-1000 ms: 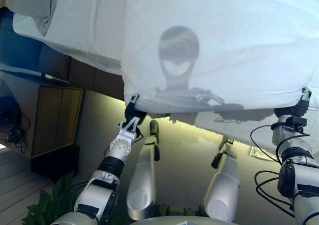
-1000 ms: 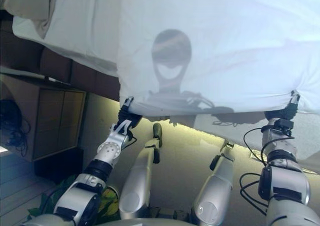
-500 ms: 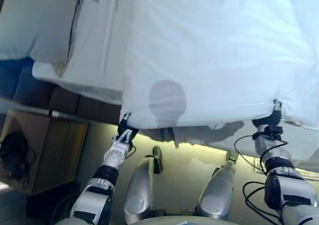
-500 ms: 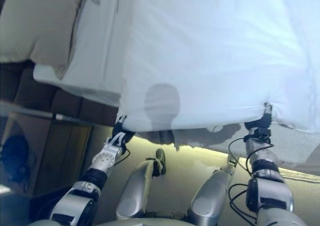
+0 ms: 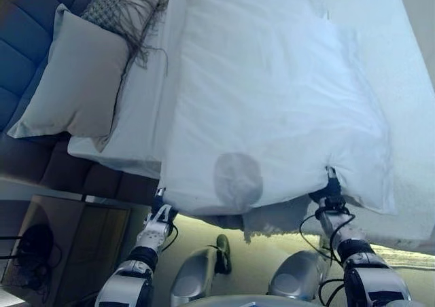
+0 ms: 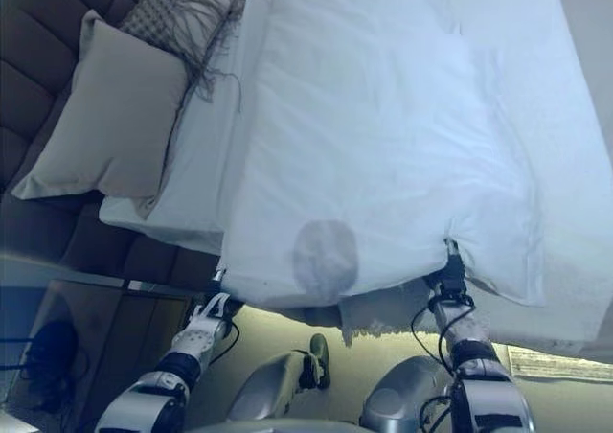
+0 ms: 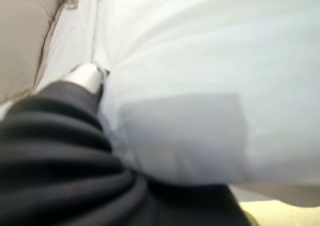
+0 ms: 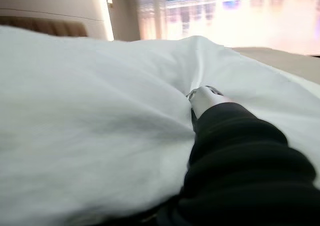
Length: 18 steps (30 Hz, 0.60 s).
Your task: Make the bed neatly
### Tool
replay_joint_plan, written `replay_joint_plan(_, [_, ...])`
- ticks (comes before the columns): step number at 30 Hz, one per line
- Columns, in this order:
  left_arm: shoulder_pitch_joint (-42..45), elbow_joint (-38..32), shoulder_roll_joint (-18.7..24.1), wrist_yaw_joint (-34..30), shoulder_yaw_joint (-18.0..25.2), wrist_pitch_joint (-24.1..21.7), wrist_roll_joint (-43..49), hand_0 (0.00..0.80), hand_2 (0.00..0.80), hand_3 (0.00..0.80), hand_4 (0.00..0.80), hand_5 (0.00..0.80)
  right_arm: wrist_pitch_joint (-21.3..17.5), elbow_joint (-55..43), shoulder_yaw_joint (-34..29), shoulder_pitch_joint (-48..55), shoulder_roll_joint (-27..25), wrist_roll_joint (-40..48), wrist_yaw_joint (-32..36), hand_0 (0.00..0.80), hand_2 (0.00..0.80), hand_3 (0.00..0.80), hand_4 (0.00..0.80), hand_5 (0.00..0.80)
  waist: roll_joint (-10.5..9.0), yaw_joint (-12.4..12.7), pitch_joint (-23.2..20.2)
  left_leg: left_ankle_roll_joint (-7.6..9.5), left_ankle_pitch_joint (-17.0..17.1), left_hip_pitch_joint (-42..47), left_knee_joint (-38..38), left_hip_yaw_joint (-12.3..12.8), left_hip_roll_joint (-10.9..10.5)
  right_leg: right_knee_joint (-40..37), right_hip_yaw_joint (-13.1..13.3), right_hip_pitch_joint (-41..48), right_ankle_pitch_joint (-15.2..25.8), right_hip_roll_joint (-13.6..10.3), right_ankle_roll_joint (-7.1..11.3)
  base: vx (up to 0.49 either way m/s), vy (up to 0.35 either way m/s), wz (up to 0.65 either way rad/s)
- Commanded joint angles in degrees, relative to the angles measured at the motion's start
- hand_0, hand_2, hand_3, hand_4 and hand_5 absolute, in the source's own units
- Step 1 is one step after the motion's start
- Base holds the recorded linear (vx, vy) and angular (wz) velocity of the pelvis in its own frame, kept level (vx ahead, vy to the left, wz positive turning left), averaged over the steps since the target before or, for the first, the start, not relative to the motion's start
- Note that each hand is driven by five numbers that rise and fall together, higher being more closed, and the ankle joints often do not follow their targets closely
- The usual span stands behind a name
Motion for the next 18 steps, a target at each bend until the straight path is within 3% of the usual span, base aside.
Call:
replay_joint_plan(1, [-2.70, 0.02, 3.53, -2.13, 5.50, -2.13, -1.43, 0.800, 0.800, 0.800, 0.800, 0.800, -0.62, -6.01, 2.54, -4.81, -0.32, -0.08, -1.36, 0.800, 0.800, 0.800, 0.800, 0.800, 4.28, 1.60, -0.60, -0.41, 10.59, 3.28, -11.11, -0.75, 1.78, 11.34, 0.72, -1.55, -5.70, 4.60, 2.05, 0.005, 0.115, -0.20])
replay_joint_plan(2, [-2.43, -0.05, 4.05, -1.93, 5.69, -2.30, -1.29, 0.800, 0.800, 0.800, 0.800, 0.800, -0.15, -6.32, 2.65, -3.74, 0.19, -0.74, -1.26, 0.800, 0.800, 0.800, 0.800, 0.800, 4.44, 1.55, -0.33, -0.08, 11.11, 3.40, -11.70, -1.05, 1.97, 15.58, 0.98, -3.02, -9.51, 7.77, 1.38, -0.020, 0.044, -0.22])
replay_joint_plan(3, [-2.34, -0.08, 4.46, -1.40, 5.63, -2.42, -1.18, 0.800, 0.800, 0.800, 0.800, 0.800, 0.02, -6.29, 2.60, -3.06, 0.64, -1.42, -0.73, 0.800, 0.800, 0.800, 0.800, 0.800, 4.52, 1.47, -0.19, 0.14, 12.08, 3.25, -12.25, -1.04, 2.17, 17.10, 0.86, -4.00, -10.73, 10.02, 0.92, -0.054, -0.030, -0.34])
replay_joint_plan(4, [-2.60, -0.45, 5.01, -0.25, 5.42, -2.56, -1.55, 0.800, 0.800, 0.800, 0.800, 0.800, -0.08, -7.00, 2.93, -1.88, 1.72, -0.65, 0.19, 0.800, 0.800, 0.800, 0.800, 0.800, 4.08, 1.33, 0.30, 0.11, 12.83, 3.32, -12.76, -0.82, 2.10, 18.54, -0.09, -4.94, -12.21, 13.76, -0.09, -0.085, -0.172, -0.39])
replay_joint_plan(5, [-3.34, -0.81, 5.31, 0.64, 5.18, -2.81, -1.48, 0.800, 0.800, 0.800, 0.800, 0.800, -0.81, -6.85, 3.29, -0.71, 3.15, 0.01, 1.64, 0.800, 0.800, 0.800, 0.800, 0.800, 3.01, 1.40, 0.80, -0.14, 12.92, 3.37, -12.87, -1.23, 1.78, 19.19, -1.24, -5.22, -13.40, 16.35, -0.90, -0.084, -0.271, -0.13])
replay_joint_plan(7, [-5.28, -0.54, 5.37, 0.34, 4.41, -3.89, 0.12, 0.800, 0.800, 0.800, 0.800, 0.800, -1.69, -5.86, 4.14, -0.24, 4.23, 0.98, 2.74, 0.800, 0.800, 0.800, 0.800, 0.800, 1.49, 1.38, 1.03, -0.58, 13.12, 2.89, -12.71, -2.55, 1.52, 15.79, -2.47, -4.07, -12.01, 17.87, -1.86, -0.109, -0.311, 0.39])
replay_joint_plan(9, [-6.35, -0.89, 5.24, -0.65, 3.92, -4.90, 0.09, 0.800, 0.800, 0.800, 0.800, 0.800, -2.18, -4.70, 5.30, -1.02, 4.34, 1.54, 3.21, 0.800, 0.800, 0.800, 0.800, 0.800, 1.19, 1.62, 1.54, -1.11, 14.80, 1.83, -12.98, -1.99, 2.86, 13.88, -4.22, -3.58, -10.64, 19.43, -2.63, -0.146, -0.203, 0.51])
replay_joint_plan(12, [-6.03, -1.17, 5.78, -2.04, 4.41, -5.60, -1.63, 0.800, 0.800, 0.800, 0.800, 0.800, -2.49, -4.41, 6.09, -1.14, 3.65, 1.37, 5.31, 0.800, 0.800, 0.800, 0.800, 0.800, 0.12, 1.44, 2.12, -2.85, 15.90, -0.70, -9.03, -4.08, 4.39, 9.09, -3.72, -2.09, -8.98, 21.29, -3.64, -0.103, -0.156, 0.18])
replay_joint_plan(14, [-4.29, -1.87, 6.41, -2.62, 5.44, -5.72, -1.11, 0.800, 0.800, 0.800, 0.800, 0.800, -1.56, -4.06, 5.45, 0.37, 3.02, 1.96, 7.02, 0.800, 0.800, 0.800, 0.800, 0.800, -1.00, 0.88, 2.16, -4.45, 17.24, -2.71, -2.83, -4.72, 8.45, 7.27, -3.29, -1.27, -8.36, 21.48, -4.58, -0.052, -0.161, 0.01])
replay_joint_plan(15, [-3.20, -1.71, 6.92, -2.70, 6.20, -5.71, -1.28, 0.800, 0.800, 0.800, 0.800, 0.800, -0.63, -3.37, 4.57, 1.31, 2.51, 2.00, 8.24, 0.800, 0.800, 0.800, 0.800, 0.800, -1.44, 0.33, 1.97, -5.61, 18.12, -3.12, -0.81, -5.27, 12.19, 7.00, -2.91, -1.04, -8.37, 21.72, -4.97, -0.024, -0.077, 0.09])
replay_joint_plan(17, [-2.51, -0.89, 7.90, -2.74, 7.57, -4.96, -1.40, 0.800, 0.800, 0.800, 0.800, 0.800, 0.24, -2.64, 3.92, 1.97, 1.84, 1.49, 9.20, 0.800, 0.800, 0.800, 0.800, 0.800, -1.47, -0.03, 1.48, -6.95, 19.85, -2.57, -1.58, -6.89, 15.98, 7.65, -2.24, -1.32, -8.82, 22.15, -5.14, 0.016, 0.041, 0.07])
replay_joint_plan(18, [-1.70, 0.25, 8.54, -3.47, 8.83, -4.22, -1.26, 0.800, 0.800, 0.800, 0.800, 0.800, 0.62, -3.16, 3.02, 2.55, 1.54, 0.31, 8.68, 0.800, 0.800, 0.800, 0.800, 0.800, -1.24, -0.35, 0.94, -7.94, 21.16, -0.86, -4.02, -8.96, 19.55, 9.16, -1.21, -1.54, -10.07, 22.26, -5.06, 0.049, 0.184, -0.14])
